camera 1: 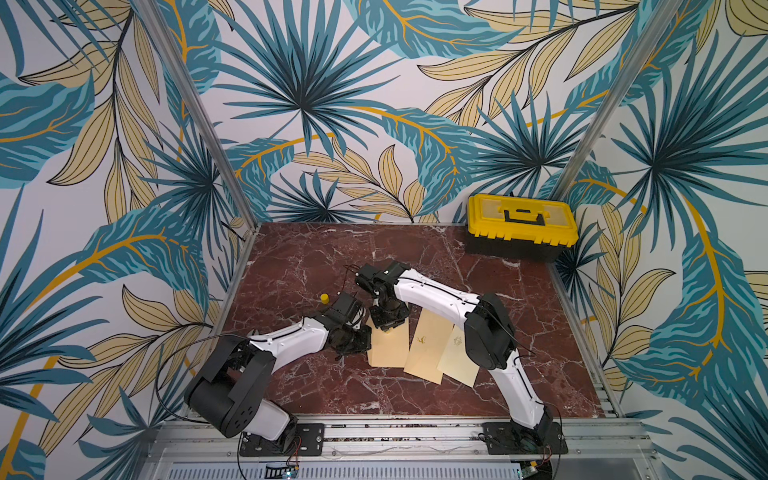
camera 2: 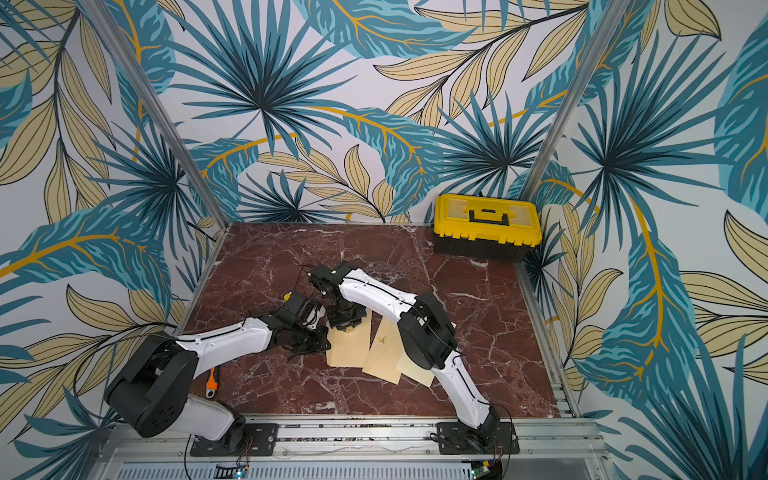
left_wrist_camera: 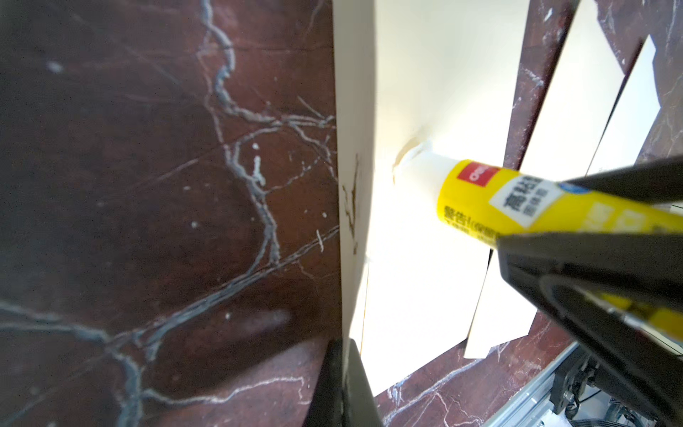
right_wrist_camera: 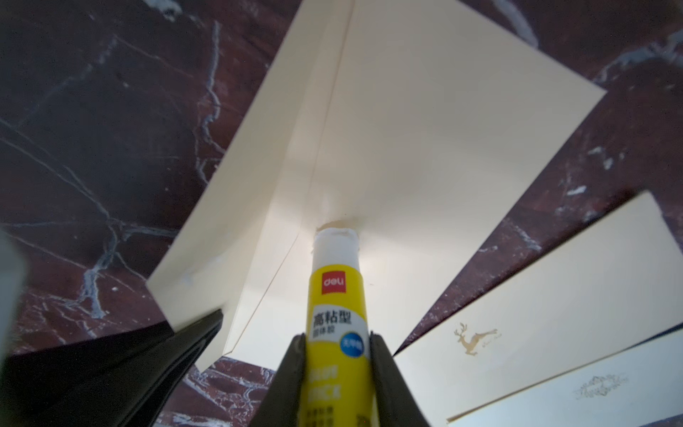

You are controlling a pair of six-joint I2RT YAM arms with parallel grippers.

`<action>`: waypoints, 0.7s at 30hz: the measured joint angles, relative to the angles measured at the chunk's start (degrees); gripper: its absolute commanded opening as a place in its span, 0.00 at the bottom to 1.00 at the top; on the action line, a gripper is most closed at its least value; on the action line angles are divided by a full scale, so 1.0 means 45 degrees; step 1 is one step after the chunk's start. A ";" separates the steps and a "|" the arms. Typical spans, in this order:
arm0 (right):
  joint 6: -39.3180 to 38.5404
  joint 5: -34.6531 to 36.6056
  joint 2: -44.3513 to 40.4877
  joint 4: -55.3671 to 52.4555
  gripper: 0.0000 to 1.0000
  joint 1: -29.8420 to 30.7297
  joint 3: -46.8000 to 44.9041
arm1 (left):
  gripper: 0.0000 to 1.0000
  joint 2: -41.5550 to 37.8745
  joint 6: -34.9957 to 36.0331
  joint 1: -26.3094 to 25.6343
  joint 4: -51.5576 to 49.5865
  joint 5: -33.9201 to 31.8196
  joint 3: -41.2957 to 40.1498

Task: Seal the envelope with a glue stick
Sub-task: Apply the envelope at the center of the board.

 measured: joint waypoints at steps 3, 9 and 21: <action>0.0015 0.0345 0.0185 0.0102 0.00 -0.0015 0.0335 | 0.00 0.0000 0.0039 0.0000 0.0034 -0.0049 0.0000; -0.0005 0.0690 0.0369 0.0369 0.00 -0.0194 0.0593 | 0.00 0.0000 0.0068 0.0000 -0.0024 -0.0073 0.0000; -0.0282 -0.1341 -0.0267 0.0097 0.00 -0.0204 -0.0554 | 0.00 0.0000 0.0165 0.0000 -0.0209 -0.0131 0.0000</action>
